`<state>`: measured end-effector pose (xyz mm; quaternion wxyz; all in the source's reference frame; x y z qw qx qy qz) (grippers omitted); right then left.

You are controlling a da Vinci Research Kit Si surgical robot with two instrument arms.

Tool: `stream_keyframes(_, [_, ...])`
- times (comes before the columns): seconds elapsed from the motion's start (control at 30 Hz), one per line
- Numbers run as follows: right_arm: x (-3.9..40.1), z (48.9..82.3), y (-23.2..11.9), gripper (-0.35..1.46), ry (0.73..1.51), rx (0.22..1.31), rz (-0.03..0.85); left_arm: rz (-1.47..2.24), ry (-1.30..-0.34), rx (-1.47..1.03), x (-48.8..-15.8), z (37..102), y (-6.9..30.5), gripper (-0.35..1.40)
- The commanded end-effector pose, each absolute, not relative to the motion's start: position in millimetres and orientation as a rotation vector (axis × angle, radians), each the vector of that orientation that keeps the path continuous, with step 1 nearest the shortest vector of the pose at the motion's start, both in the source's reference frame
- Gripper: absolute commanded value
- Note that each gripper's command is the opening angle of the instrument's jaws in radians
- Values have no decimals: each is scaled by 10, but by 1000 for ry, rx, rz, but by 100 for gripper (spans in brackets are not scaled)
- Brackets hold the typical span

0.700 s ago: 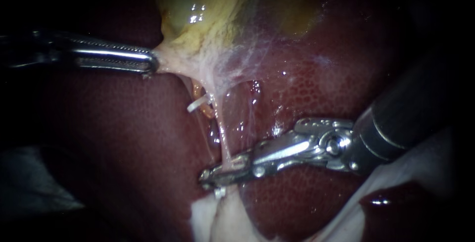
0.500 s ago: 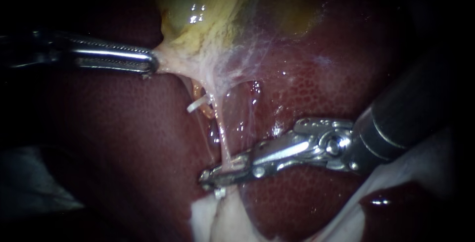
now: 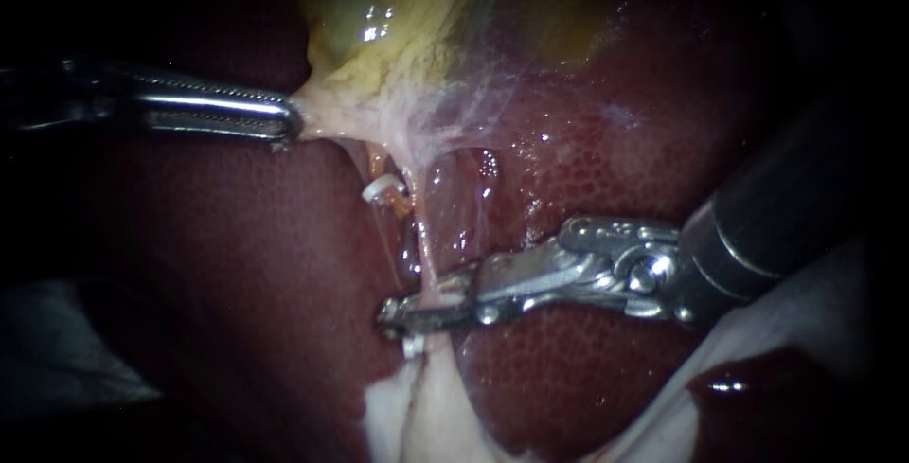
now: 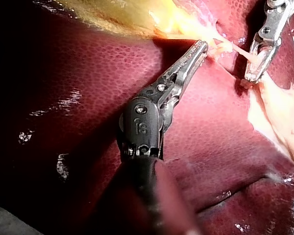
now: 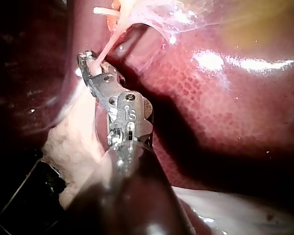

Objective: Going back first clip right tube

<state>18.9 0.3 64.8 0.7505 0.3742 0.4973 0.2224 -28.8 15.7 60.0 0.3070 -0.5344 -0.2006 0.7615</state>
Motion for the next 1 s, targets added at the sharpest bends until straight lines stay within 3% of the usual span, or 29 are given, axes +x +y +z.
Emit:
stream_keyframes(0.03, [190,649,3,12,1089,815,477,2014,-531,-1414,-287,599,157,-35])
stream_keyframes(0.2, [195,658,1,37,1109,770,431,2015,-531,-1414,-287,599,157,-35])
stream_keyframes(0.4, [197,670,1,47,1123,689,416,2015,-531,-1414,-287,599,157,-35])
stream_keyframes(0.63, [192,675,5,50,1107,547,421,2015,-531,-1414,-286,599,156,-35])
stream_keyframes(1.0, [171,656,4,50,1127,532,299,2019,-534,-1413,-281,599,155,-35])
